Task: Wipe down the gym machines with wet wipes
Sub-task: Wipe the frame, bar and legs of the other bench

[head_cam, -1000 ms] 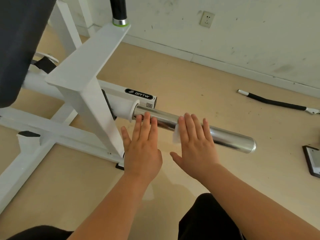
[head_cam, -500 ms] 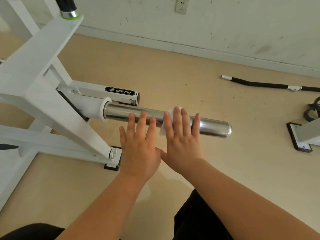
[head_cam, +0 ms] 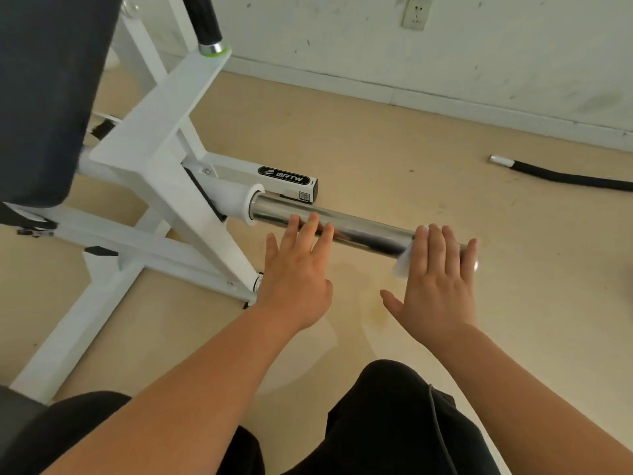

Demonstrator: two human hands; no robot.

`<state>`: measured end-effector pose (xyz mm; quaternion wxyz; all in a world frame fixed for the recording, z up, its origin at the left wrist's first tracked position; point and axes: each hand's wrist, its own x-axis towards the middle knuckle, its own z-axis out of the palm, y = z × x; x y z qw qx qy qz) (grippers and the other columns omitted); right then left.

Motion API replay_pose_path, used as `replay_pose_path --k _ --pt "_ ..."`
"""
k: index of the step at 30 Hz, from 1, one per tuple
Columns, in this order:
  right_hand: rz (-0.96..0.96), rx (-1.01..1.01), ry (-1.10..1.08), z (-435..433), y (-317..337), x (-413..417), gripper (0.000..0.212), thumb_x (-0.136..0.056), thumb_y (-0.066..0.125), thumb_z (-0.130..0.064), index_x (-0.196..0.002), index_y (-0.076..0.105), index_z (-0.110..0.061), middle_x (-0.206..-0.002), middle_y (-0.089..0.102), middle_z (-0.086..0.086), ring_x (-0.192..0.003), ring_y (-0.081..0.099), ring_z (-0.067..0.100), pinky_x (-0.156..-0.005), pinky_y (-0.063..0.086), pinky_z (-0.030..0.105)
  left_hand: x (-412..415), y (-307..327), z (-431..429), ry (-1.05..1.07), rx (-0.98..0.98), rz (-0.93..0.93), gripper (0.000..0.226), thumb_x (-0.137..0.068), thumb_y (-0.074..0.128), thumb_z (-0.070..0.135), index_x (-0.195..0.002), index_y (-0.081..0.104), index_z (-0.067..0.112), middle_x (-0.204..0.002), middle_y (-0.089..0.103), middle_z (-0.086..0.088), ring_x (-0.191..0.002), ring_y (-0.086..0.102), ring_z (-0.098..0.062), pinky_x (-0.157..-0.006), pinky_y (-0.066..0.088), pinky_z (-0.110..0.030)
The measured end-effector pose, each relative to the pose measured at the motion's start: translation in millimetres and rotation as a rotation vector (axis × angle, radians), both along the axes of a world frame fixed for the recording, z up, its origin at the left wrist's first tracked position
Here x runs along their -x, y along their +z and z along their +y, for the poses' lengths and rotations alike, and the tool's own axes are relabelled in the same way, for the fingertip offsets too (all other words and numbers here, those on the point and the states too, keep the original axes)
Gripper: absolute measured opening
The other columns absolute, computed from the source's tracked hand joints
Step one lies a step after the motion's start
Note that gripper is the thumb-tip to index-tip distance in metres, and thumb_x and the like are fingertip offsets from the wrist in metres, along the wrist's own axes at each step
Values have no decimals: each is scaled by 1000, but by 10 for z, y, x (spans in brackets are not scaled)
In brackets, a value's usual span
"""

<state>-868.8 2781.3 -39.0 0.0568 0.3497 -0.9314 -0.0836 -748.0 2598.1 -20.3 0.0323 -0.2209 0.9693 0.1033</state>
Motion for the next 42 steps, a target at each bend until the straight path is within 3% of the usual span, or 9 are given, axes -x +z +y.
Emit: replay_pose_path --k 4,8,15,19,28,32,36,39,42 --pt "-45 22 211 -640 70 -233 107 -92 56 -55 -160 -2 3 -167 8 26 -156 4 42 -126 -7 57 -214 194 -50 52 34 -61 76 -96 50 26 -161 10 23 -169 -7 -3 -155 -5 -28 -124 5 -57" --pt "-164 84 397 -1176 129 -281 69 -94 11 -13 -161 0 2 -169 4 22 -157 7 39 -128 1 48 -733 284 -185 135 25 -189 65 -97 49 35 -156 23 28 -168 4 -3 -150 17 -28 -121 20 -51" --pt "-191 108 476 -1586 188 -211 70 -99 34 -4 -163 7 -6 -170 13 13 -157 18 29 -127 9 40 -1530 393 -705 354 -52 -296 65 -99 46 39 -157 19 30 -168 3 -1 -148 21 -26 -118 24 -44" --pt "-170 65 374 -1922 202 -425 64 -107 24 -20 -163 -6 -11 -172 5 5 -158 7 23 -128 -3 43 -1554 235 -1023 451 -195 -22 79 -98 53 36 -160 6 29 -168 6 1 -149 24 -25 -117 31 -41" --pt "-8 270 324 -2105 -98 -462 58 -105 43 -37 -157 34 -15 -147 54 1 -133 49 27 -124 16 51 -1197 320 -1612 329 -229 946 100 -83 69 7 -158 5 25 -163 23 -15 -147 32 -37 -112 38 -58" --pt "-164 355 269 -2130 7 -412 50 -105 33 -40 -149 50 -23 -142 61 -5 -128 58 23 -121 26 45 -1194 537 -1757 155 -146 1031 69 -79 46 6 -148 44 4 -155 39 -20 -140 42 -26 -105 45 -53" --pt "-479 748 220 -2240 363 -726 39 -109 39 -22 -142 59 -16 -137 64 -7 -133 56 23 -123 23 33 -1298 699 -2011 14 -104 1011 53 -82 42 7 -131 63 1 -147 48 -21 -125 54 -30 -101 49 -47" --pt "-707 1046 223 -2474 715 -1423 42 -110 39 -21 -151 47 -19 -147 53 -18 -140 47 7 -119 36 34 -1313 756 -2176 -86 -43 1016 48 -83 43 7 -123 67 -4 -143 52 -23 -121 56 -31 -102 47 -46" --pt "-982 1168 355 -2734 757 -1950 60 -108 40 -10 -162 15 -7 -165 32 0 -153 29 18 -124 28 42 -1323 704 -2183 -120 39 995 50 -85 43 7 -129 61 -7 -143 52 -24 -128 55 -34 -102 46 -52"
